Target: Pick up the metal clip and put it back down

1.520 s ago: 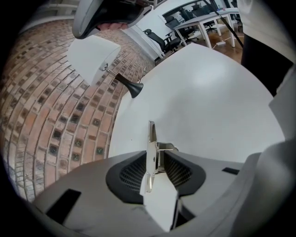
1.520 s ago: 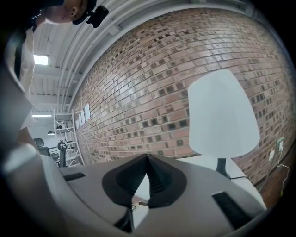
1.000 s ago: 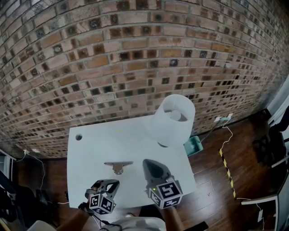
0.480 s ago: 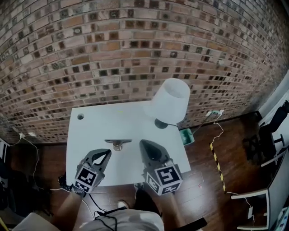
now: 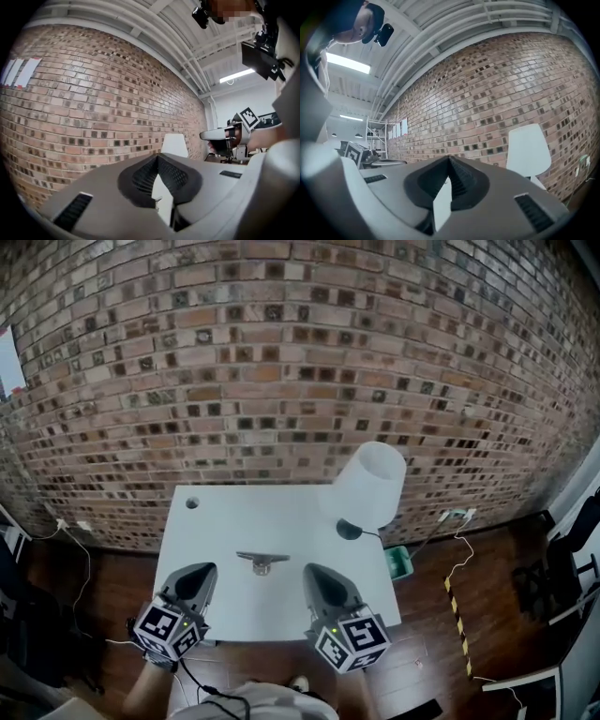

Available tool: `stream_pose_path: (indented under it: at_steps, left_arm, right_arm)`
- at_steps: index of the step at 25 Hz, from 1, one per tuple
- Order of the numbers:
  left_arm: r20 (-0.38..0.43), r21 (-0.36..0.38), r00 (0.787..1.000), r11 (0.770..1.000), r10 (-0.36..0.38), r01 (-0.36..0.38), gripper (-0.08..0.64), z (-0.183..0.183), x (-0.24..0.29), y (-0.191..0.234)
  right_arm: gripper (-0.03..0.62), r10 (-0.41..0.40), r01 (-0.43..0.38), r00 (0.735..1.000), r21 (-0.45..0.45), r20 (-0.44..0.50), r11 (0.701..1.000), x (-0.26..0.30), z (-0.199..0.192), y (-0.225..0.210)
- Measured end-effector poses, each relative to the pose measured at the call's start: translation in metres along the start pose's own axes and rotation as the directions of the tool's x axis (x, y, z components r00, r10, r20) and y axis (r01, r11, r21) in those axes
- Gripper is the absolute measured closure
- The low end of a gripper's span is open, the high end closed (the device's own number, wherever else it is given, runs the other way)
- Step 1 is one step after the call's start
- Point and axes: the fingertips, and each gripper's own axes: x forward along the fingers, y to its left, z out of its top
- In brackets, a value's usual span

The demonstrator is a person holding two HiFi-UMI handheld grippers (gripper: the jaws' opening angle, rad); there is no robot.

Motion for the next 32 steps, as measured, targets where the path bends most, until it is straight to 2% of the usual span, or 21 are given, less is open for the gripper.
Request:
stream_pose_path:
  at_steps: [4,8,12,15,17,20,24,32]
  left_arm:
    - [-0.016,-0.003,1.0,1.0,0.02,-0.02,0.551,-0.003,0.001,-0.005]
    - [-0.012,0.019,1.0,1.0,0.016,-0.016,0.549,0.007,-0.002,-0.012]
    - [-0.014,0.015,1.0,1.0,-0.006,0.006,0.551,0.01,-0.014,-0.018]
    - [0.029,0.047,0.999,0.999,0.022,-0.023,0.551,0.02,-0.024,-0.015]
    - [0.033,0.052,0.999,0.998,0.028,-0.03,0.552,0.017,-0.035,-0.015]
    - [0.014,0.05,1.0,0.999,-0.006,0.005,0.554,-0.003,-0.042,-0.025]
    - [0.006,0.021,0.998,0.998,-0.056,0.056,0.555,-0.023,-0.054,-0.043]
    - [-0.043,0.016,0.991,0.992,-0.125,0.126,0.553,-0.032,-0.082,-0.093]
  right_arm:
    - [0.597,0.039,-0.039,0.999,-0.017,-0.009,0.999,-0.002,-0.002,0.013]
    - [0.597,0.031,-0.033,0.999,-0.05,-0.037,0.998,-0.006,0.0,0.01]
    - [0.597,0.024,-0.026,0.998,-0.037,-0.057,0.999,-0.013,-0.005,0.016]
    - [0.595,0.036,-0.037,0.997,-0.015,-0.069,0.999,-0.012,-0.011,0.021]
    - [0.595,0.013,-0.011,0.996,0.028,-0.086,1.0,-0.025,-0.023,0.026]
    - [0.595,-0.016,0.022,0.993,0.047,-0.117,0.999,-0.046,-0.042,0.03]
    - [0.595,-0.007,0.013,0.985,0.038,-0.17,0.999,-0.068,-0.062,0.041]
    - [0.595,0.113,-0.109,0.969,0.03,-0.222,0.994,-0.096,-0.07,0.077]
